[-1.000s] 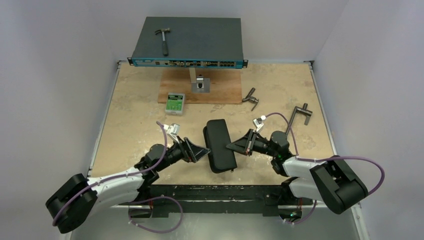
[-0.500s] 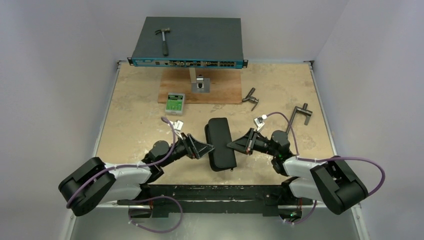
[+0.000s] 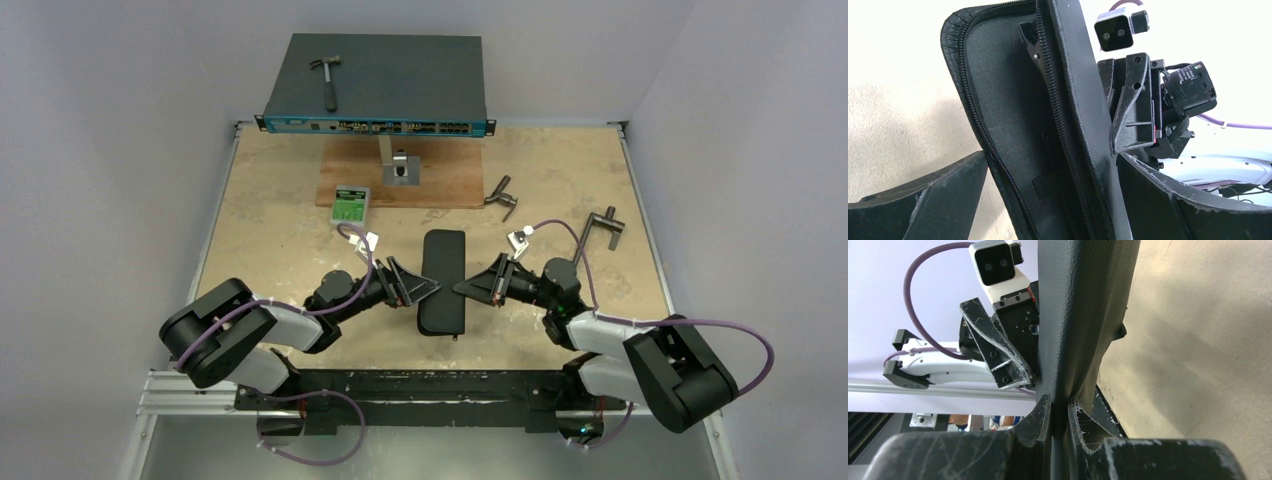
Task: Sort the hair-cutting tools
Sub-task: Pick up the hairdressing tool bag at the center of the board.
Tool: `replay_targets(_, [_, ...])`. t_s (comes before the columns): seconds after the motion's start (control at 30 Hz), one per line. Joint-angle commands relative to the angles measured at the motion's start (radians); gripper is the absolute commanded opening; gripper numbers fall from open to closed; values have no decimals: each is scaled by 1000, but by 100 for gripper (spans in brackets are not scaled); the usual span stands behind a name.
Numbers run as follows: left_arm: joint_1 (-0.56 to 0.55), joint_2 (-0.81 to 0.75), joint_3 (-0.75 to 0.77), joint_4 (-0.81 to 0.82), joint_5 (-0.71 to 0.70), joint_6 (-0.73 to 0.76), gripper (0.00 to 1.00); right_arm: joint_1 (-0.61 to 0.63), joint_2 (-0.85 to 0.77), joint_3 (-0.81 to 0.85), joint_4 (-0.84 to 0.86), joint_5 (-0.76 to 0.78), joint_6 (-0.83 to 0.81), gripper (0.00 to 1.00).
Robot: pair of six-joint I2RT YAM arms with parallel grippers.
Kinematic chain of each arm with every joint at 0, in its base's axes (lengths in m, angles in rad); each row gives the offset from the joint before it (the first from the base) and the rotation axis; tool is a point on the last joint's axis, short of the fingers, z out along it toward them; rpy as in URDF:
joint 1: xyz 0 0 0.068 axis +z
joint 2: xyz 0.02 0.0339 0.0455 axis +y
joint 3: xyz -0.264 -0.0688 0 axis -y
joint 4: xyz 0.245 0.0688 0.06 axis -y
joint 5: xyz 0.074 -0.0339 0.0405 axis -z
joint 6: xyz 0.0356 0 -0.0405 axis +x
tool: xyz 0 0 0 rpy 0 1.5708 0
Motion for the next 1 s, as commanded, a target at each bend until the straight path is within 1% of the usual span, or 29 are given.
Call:
replay_targets(0.0, [-20,-66,9,175,83,-28,100,8,21,13,140,-35,39,0])
replay_targets(0.13, [-21,-131,-8,70,77,5,100,9,38,14,189,-43,61,0])
replay_targets(0.37, [-20,-154,-1,24,75,12,100,8,43,10,245,-47,88,0])
replay_targets(0.53, [-20,-169,-22,79,83,-6,100,9,58,-6,307,-53,114,0])
replay_targets(0.67, [-19,-192,-46,179,98,-27,100,9,111,-24,456,-67,190,0])
replay_targets(0.73, [-19,-217,-50,185,103,-35,100,9,134,-31,527,-71,220,0])
replay_targets(0.83, [-17,-276,-53,135,106,-31,100,9,142,-36,565,-74,233,0])
replay_targets(0.97, [-17,-383,-57,-1,98,2,100,8,105,-38,538,-72,224,0])
